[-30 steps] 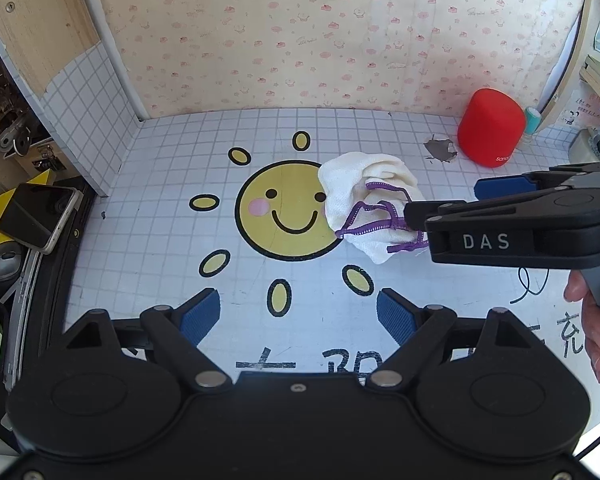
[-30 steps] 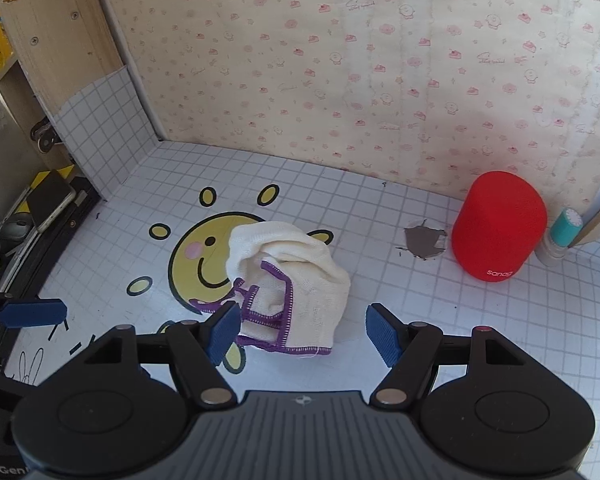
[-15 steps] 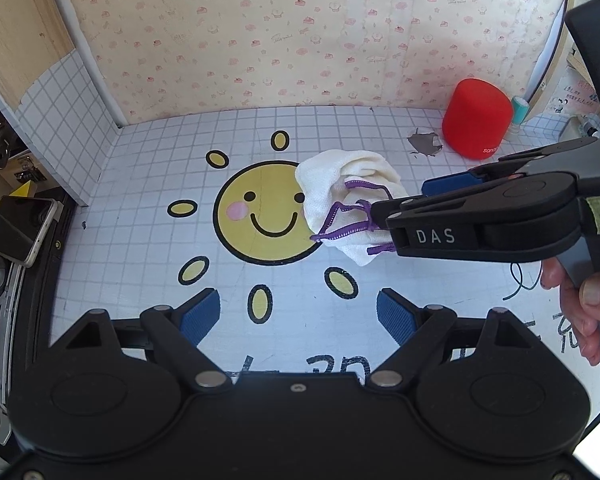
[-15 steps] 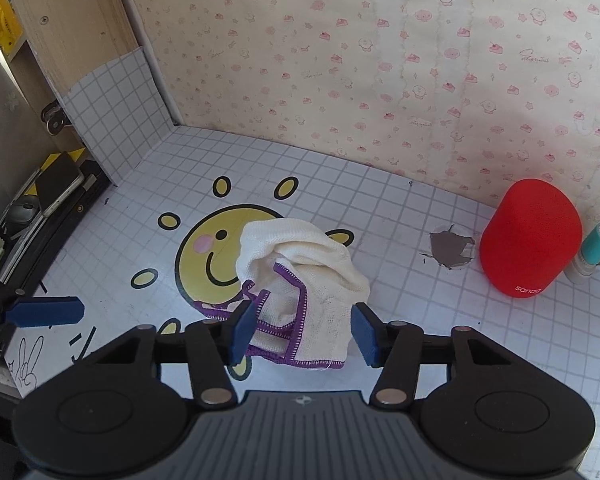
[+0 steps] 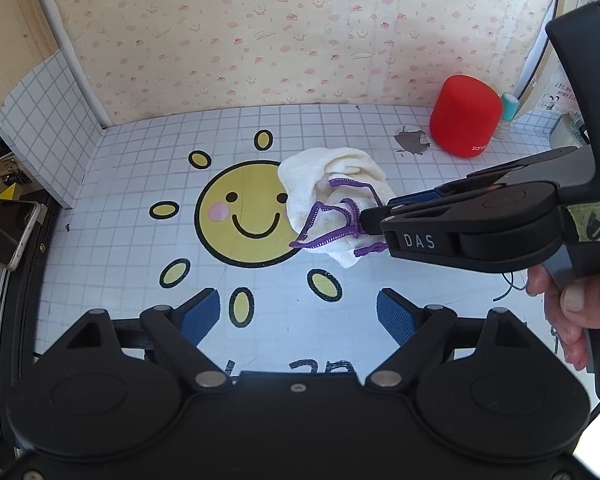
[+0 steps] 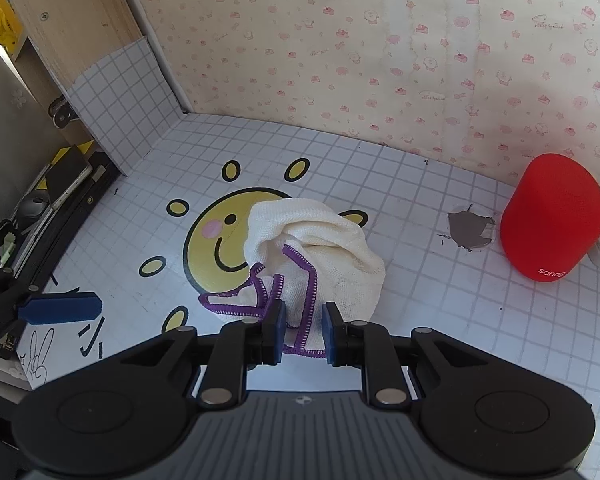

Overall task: Fold towel
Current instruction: 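Grasp the towel's purple edge with the right gripper while the left tool approaches, then lift the towel by its edge with the right gripper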

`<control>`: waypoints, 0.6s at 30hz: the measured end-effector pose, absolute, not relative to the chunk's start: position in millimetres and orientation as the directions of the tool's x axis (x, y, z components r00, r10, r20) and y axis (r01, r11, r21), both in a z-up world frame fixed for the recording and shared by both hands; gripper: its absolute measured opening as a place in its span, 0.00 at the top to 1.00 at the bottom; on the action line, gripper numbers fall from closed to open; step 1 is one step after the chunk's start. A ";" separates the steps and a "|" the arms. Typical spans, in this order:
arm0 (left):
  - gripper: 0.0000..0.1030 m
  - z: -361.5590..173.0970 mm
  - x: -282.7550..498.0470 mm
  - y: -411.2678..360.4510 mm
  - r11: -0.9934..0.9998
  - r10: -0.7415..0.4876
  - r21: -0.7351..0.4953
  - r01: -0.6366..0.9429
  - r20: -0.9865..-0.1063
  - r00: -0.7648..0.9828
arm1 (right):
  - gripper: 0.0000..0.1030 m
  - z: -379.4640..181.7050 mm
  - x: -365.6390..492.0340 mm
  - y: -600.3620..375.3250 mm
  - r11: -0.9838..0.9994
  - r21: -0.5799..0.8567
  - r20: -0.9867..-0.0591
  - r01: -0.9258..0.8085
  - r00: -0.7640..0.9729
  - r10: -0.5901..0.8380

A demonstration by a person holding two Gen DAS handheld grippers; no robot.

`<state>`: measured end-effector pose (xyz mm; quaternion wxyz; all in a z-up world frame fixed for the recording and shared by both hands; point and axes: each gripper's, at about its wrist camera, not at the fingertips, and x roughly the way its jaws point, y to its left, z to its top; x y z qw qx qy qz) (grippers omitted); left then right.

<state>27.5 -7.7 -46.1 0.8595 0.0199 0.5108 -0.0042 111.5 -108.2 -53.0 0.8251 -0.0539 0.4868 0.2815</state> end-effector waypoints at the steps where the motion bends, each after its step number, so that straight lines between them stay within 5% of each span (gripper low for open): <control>1: 0.16 -46.3 27.3 -8.5 0.999 0.011 0.028 0.028 -0.879 0.477 | 0.90 -52.7 111.5 -108.8 0.833 0.187 -0.831 -0.520 0.369 0.417; 11: 0.16 -46.0 28.2 -18.9 0.997 -0.004 0.032 0.064 -0.867 0.499 | 0.96 -33.6 104.5 -116.1 0.823 0.204 -0.800 -0.529 0.394 0.452; 18: 0.31 -48.9 27.1 -28.0 0.994 -0.032 0.027 0.109 -0.865 0.501 | 0.96 -19.9 99.4 -121.1 0.816 0.215 -0.777 -0.536 0.412 0.475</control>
